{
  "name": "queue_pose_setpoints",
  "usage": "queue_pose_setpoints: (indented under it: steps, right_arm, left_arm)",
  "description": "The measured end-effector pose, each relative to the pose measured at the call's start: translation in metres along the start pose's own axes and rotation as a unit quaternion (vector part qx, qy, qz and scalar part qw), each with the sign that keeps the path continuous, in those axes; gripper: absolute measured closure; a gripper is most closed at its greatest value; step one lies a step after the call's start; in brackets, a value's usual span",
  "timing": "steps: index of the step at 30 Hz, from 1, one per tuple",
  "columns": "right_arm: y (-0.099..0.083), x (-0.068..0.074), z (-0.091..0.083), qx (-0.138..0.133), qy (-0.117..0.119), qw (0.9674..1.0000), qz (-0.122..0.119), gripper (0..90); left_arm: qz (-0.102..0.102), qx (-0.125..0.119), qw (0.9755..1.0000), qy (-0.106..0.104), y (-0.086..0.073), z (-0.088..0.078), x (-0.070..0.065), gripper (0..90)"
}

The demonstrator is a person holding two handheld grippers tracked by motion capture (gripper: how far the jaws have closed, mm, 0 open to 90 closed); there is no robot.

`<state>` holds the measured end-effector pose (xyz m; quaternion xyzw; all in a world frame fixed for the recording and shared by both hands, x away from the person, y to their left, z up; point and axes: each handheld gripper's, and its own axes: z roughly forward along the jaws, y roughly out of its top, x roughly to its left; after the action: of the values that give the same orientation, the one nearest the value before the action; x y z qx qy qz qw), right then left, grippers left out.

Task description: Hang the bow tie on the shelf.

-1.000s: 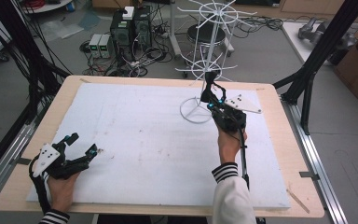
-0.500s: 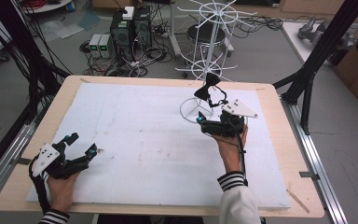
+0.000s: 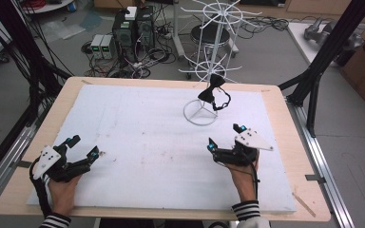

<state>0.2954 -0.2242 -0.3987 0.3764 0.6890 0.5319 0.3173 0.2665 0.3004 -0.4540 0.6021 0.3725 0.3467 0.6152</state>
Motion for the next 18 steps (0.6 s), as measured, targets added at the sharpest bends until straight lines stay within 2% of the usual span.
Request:
queue_pose_setpoints:
  steps: [5,9,12,18]
  right_arm:
    - [-0.036,-0.003,-0.013,-0.010,-0.004,0.9998,0.017,0.4]
    - [-0.055,-0.005,-0.018,-0.021,-0.012,0.9992,0.034,0.4]
    - [-0.056,-0.004,-0.021,-0.038,-0.016,0.9987,0.030,0.4]
    - [-0.058,-0.005,-0.021,-0.042,-0.018,0.9983,0.035,0.4]
  left_arm:
    - [-0.001,0.001,1.0000,0.000,0.000,0.000,0.000,15.4]
    - [-0.002,0.001,1.0000,0.000,0.000,0.000,0.000,15.4]
    - [0.000,0.003,1.0000,0.001,0.000,0.001,0.000,15.4]
    - [0.006,0.001,1.0000,0.003,0.000,0.000,-0.001,15.4]
